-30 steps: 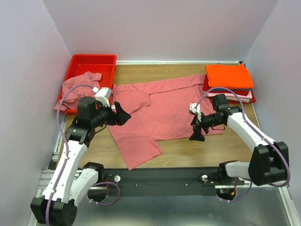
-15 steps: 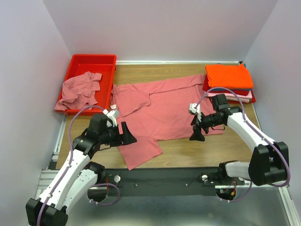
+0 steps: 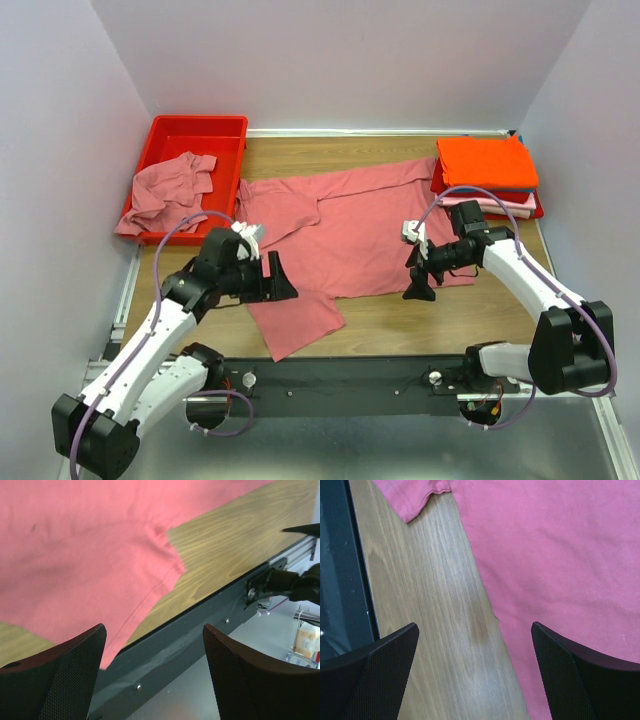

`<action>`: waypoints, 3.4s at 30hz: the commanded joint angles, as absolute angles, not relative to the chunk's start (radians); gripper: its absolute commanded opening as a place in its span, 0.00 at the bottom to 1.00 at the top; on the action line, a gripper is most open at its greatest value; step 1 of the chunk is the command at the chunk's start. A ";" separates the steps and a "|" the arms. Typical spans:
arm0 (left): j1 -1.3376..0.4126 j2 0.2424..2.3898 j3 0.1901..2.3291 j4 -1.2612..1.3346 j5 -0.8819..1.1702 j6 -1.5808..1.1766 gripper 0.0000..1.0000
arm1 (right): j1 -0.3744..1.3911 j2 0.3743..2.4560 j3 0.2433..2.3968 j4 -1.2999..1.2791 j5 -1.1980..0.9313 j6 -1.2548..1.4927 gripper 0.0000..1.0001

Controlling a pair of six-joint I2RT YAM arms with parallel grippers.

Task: Fold and stack the t-shirts
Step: Fold the tshirt

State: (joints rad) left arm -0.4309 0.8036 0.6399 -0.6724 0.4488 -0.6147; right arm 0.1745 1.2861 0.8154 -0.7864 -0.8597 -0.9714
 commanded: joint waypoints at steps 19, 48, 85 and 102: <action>-0.486 0.911 1.074 -0.560 0.463 -0.156 0.89 | 0.166 1.270 0.802 -0.779 -0.861 -0.994 1.00; -0.494 0.764 0.983 -0.520 0.355 0.471 0.96 | 0.167 1.270 0.805 -0.782 -0.882 -0.992 1.00; -0.873 0.765 0.863 -0.734 0.253 0.851 0.59 | 0.169 1.310 0.831 -0.816 -0.925 -0.994 1.00; -0.871 1.003 1.284 -0.796 -0.063 -0.320 0.64 | 0.169 1.309 0.833 -0.824 -0.922 -0.999 1.00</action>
State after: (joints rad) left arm -0.8680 1.0145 1.3399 -0.7353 -0.0444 -0.0704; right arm 0.1745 1.3148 0.8162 -0.8093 -0.9073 -0.9859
